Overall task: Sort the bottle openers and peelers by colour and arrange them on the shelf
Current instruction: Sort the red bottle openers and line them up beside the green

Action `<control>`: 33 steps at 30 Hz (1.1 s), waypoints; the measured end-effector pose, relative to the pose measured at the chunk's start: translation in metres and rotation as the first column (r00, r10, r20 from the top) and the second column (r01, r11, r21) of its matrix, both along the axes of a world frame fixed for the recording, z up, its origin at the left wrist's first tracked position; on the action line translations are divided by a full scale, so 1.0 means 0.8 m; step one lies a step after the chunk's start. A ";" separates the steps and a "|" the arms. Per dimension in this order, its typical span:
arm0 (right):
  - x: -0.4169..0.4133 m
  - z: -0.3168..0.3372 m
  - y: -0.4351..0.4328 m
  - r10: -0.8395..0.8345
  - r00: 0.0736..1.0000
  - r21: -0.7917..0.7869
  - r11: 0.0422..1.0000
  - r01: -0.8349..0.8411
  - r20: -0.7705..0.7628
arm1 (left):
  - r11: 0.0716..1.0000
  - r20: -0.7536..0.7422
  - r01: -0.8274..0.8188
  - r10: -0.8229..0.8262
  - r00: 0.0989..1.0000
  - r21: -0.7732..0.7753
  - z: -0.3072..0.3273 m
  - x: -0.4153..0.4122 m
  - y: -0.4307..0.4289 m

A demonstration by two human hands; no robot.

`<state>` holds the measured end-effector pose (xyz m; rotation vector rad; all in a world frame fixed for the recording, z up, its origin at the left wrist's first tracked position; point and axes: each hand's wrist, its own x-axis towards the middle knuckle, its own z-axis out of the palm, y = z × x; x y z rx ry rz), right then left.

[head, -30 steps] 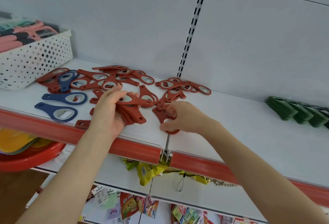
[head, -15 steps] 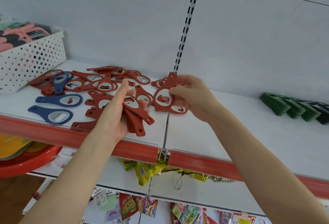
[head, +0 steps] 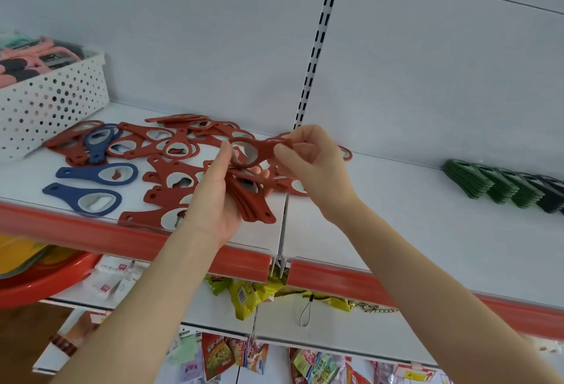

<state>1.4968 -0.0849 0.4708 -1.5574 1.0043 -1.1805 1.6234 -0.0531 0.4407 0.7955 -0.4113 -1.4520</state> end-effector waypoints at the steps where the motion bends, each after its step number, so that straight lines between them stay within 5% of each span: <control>1: -0.002 -0.005 0.000 0.045 0.997 -0.048 0.998 -0.048 -0.063 | 1.000 -0.010 -0.007 0.006 1.000 -0.010 0.001 0.000 -0.001; 6: -0.022 -0.011 0.002 0.312 0.908 -0.071 0.936 -0.344 -0.279 | 0.996 0.010 -0.089 0.089 0.996 0.029 0.002 0.004 -0.009; 8: -0.032 -0.006 -0.006 0.291 0.919 -0.021 0.951 -0.307 -0.267 | 0.996 0.014 -0.079 0.079 0.997 0.035 -0.001 0.008 -0.011; 10: -0.037 -0.006 -0.021 0.111 0.902 -0.061 0.987 -0.150 -0.417 | 0.997 0.017 -0.073 0.073 0.997 0.032 -0.003 0.012 -0.011; 15: -0.036 -0.026 -0.042 0.089 0.491 -0.010 0.981 -0.195 -0.867 | 1.000 0.027 -0.023 0.024 0.999 -0.017 0.000 0.011 -0.004; 18: -0.031 -0.022 -0.041 0.066 0.417 -0.013 0.983 -0.184 -0.906 | 1.000 0.035 -0.019 0.018 0.999 0.007 0.000 0.015 -0.002; 23: -0.028 -0.013 -0.041 0.033 0.466 -0.042 0.988 -0.150 -0.884 | 1.000 0.024 -0.013 0.013 1.000 0.006 -0.003 0.019 -0.001; 29: -0.022 0.008 -0.033 -0.070 0.842 -0.303 0.946 -0.114 -0.535 | 0.999 0.050 -0.005 0.002 0.999 0.050 -0.004 0.013 -0.005; 33: -0.008 0.010 -0.017 0.016 0.891 -0.492 0.829 -0.266 -0.455 | 0.995 0.000 0.064 -0.064 0.998 0.075 -0.005 0.003 -0.008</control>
